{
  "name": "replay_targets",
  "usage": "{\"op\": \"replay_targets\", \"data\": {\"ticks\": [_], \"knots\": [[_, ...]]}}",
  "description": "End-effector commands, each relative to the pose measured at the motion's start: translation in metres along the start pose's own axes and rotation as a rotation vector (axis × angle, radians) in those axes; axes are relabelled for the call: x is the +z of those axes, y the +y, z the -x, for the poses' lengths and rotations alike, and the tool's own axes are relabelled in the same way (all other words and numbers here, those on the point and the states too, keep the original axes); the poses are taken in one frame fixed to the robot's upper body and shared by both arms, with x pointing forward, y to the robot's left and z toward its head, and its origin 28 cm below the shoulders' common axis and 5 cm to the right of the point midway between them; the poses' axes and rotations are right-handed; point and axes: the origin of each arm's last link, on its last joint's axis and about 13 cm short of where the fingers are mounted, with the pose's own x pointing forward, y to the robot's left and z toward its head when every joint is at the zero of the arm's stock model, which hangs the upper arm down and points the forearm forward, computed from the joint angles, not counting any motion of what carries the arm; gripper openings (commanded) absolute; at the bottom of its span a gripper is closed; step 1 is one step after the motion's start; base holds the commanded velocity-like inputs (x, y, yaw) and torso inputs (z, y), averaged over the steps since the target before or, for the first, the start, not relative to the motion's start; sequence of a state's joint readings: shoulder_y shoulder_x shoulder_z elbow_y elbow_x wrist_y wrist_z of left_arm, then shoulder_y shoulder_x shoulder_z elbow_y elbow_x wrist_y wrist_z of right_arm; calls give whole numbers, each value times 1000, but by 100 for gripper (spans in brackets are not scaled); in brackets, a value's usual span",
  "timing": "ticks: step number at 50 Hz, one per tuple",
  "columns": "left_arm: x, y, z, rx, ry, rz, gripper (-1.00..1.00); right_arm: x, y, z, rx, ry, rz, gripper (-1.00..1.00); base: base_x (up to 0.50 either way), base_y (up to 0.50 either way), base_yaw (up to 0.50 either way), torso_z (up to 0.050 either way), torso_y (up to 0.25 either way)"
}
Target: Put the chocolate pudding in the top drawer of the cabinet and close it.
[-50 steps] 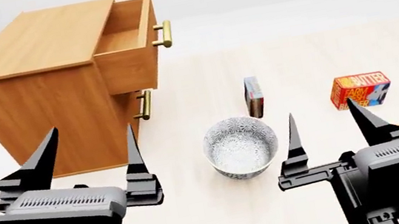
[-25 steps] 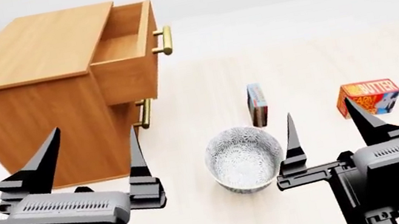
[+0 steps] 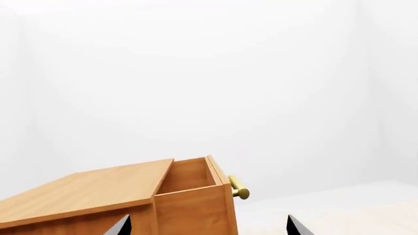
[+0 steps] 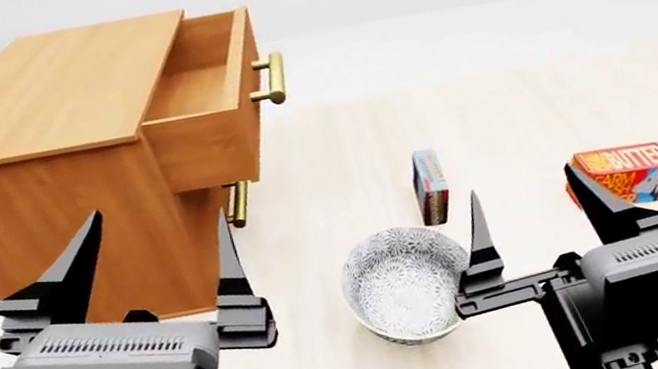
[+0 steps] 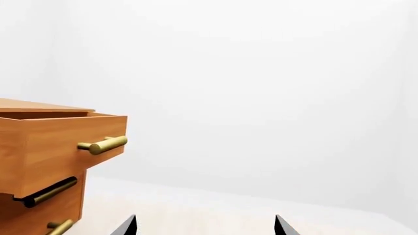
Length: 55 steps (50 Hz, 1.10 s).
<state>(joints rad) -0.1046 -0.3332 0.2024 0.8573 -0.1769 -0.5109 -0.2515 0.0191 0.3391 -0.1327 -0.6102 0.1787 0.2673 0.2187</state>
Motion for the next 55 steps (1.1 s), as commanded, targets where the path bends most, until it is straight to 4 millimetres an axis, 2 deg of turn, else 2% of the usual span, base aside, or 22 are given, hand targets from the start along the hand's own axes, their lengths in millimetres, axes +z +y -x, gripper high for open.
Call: {"op": "replay_targets", "data": {"ticks": [1,44,55], "knots": [[0,-1,1,-6,-2,-2,100,0,1,0,7,2,-3,100,113,0,0,0,0],[0,-2,3,-21,-2,-10,100,-1,2,1,15,-1,-4,100,115,0,0,0,0],[0,0,-2,-22,7,-7,100,1,0,5,-1,-7,-3,100,53,0,0,0,0]]}}
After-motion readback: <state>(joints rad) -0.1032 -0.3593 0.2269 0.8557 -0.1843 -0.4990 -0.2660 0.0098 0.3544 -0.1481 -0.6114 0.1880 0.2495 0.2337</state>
